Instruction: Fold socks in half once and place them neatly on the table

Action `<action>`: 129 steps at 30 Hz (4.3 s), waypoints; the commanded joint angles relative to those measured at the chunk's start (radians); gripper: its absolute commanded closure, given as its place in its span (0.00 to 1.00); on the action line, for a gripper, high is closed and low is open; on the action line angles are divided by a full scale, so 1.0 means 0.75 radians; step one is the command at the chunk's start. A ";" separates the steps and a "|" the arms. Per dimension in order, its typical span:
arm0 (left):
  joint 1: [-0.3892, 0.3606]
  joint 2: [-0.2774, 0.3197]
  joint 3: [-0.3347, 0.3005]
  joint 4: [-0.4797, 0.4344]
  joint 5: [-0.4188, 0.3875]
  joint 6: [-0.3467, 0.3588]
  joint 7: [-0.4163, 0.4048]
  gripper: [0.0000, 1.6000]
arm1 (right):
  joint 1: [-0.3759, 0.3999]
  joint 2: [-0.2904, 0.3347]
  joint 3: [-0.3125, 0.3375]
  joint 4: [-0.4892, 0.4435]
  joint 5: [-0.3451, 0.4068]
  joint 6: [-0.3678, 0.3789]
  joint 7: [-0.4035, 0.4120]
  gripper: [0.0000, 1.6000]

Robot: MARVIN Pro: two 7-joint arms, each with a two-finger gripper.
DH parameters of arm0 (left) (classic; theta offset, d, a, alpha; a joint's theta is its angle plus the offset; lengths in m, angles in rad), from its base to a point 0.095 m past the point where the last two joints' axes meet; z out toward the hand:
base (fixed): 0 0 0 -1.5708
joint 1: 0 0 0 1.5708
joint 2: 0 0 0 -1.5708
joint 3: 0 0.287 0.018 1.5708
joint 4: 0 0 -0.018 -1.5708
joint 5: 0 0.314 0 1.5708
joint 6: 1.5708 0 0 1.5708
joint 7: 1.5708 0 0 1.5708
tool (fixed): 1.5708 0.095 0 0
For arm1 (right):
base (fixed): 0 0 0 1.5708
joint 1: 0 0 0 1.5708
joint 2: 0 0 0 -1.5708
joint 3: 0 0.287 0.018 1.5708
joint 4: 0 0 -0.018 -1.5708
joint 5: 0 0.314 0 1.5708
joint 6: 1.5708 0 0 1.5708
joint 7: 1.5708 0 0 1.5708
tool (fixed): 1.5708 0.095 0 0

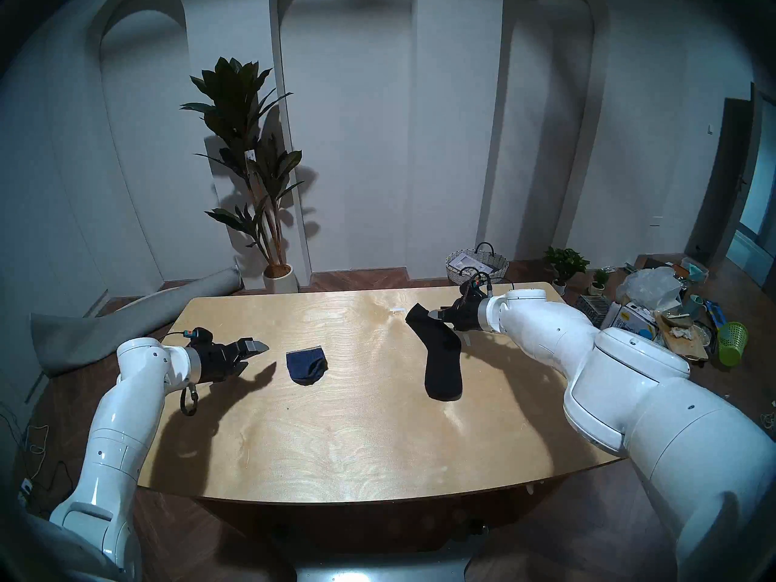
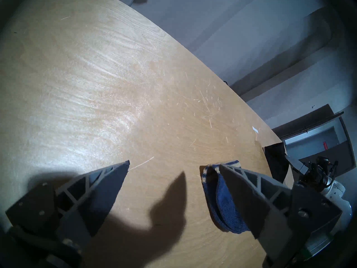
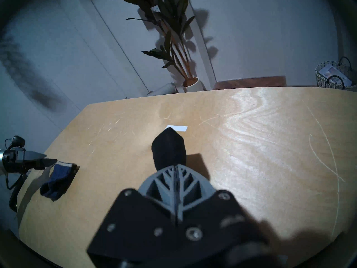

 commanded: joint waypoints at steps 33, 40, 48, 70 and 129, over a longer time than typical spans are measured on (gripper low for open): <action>0.116 -0.233 -0.150 -0.202 -0.100 -0.006 0.342 0.00 | -0.169 0.136 0.160 0.105 0.093 -0.612 0.827 1.00; 0.125 -0.270 -0.171 -0.231 -0.121 -0.006 0.384 0.00 | -0.204 0.116 0.173 0.154 0.099 -0.665 0.875 1.00; 0.138 -0.296 -0.178 -0.251 -0.129 -0.002 0.427 0.00 | -0.226 0.105 0.168 0.177 0.086 -0.677 0.875 1.00; 0.184 -0.339 -0.221 -0.294 -0.185 -0.002 0.471 0.00 | -0.243 0.162 0.071 0.125 -0.003 -0.724 0.875 1.00; 0.175 -0.296 -0.221 -0.486 -0.161 -0.226 0.229 0.00 | -0.358 0.632 0.417 -0.169 0.446 -0.584 0.875 0.00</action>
